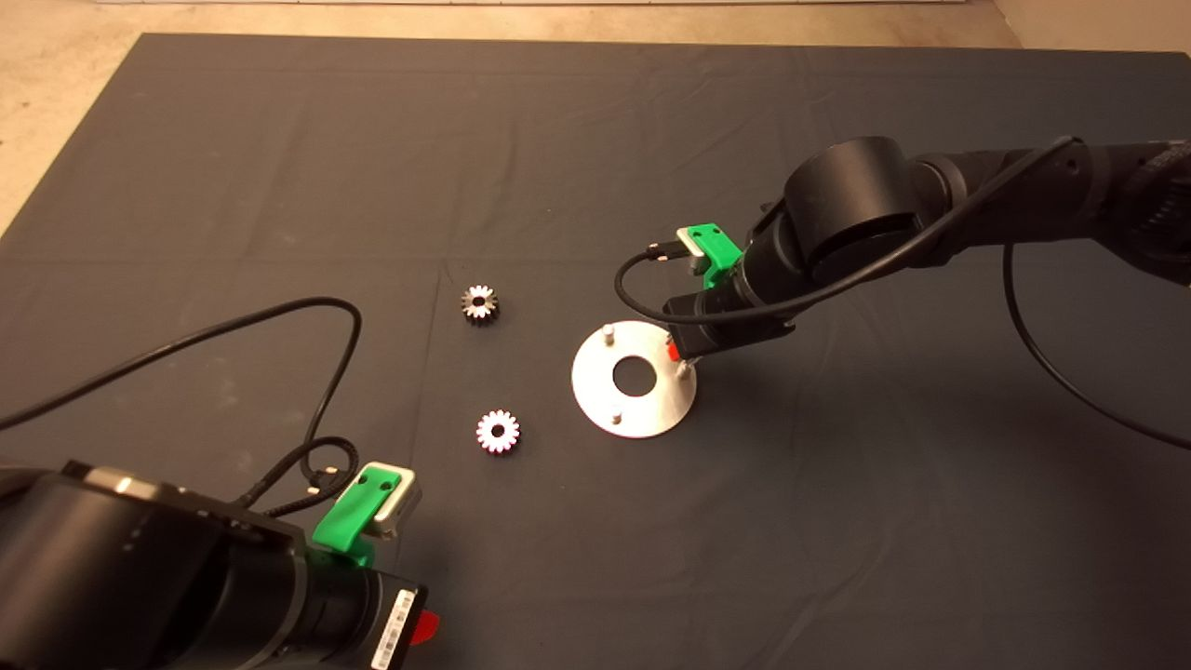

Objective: Install three planetary gears onto the carrier pins

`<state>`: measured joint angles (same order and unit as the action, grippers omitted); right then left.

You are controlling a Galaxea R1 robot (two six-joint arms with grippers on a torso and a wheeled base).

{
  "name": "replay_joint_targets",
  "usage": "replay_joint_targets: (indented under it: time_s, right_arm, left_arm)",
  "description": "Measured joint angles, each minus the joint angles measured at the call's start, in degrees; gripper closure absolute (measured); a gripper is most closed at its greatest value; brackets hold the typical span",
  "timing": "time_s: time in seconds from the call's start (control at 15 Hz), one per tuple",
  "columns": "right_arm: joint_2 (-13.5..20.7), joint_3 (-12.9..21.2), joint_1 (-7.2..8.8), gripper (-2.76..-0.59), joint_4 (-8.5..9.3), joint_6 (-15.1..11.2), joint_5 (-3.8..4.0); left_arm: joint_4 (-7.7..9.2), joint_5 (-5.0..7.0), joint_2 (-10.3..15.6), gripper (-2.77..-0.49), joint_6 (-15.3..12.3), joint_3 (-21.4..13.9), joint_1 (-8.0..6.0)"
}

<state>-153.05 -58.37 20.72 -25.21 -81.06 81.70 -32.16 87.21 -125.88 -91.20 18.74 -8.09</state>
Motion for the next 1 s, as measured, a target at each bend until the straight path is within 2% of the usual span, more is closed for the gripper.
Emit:
replay_joint_targets:
  time_s: [0.27, 0.47, 0.8, 1.0]
  right_arm:
    - [-0.01, -0.01, -1.21, -0.92, 0.0, 0.0, 0.16]
    - [-0.01, -0.09, -1.37, -0.92, -0.01, 0.02, 0.27]
    - [-0.01, -0.2, -1.85, -0.92, 0.0, 0.18, 1.04]
    - [-0.01, -1.0, -1.85, -0.92, 0.0, 0.21, 2.04]
  left_arm:
    - [0.0, 0.0, 0.0, -1.46, 0.0, 0.0, 0.0]
    - [0.0, 0.02, 0.0, -1.46, 0.0, 0.0, 0.0]
    - [0.0, 0.02, 0.0, -1.46, 0.0, 0.0, 0.0]
    - [0.0, 0.02, 0.0, -1.46, 0.0, 0.0, 0.0]
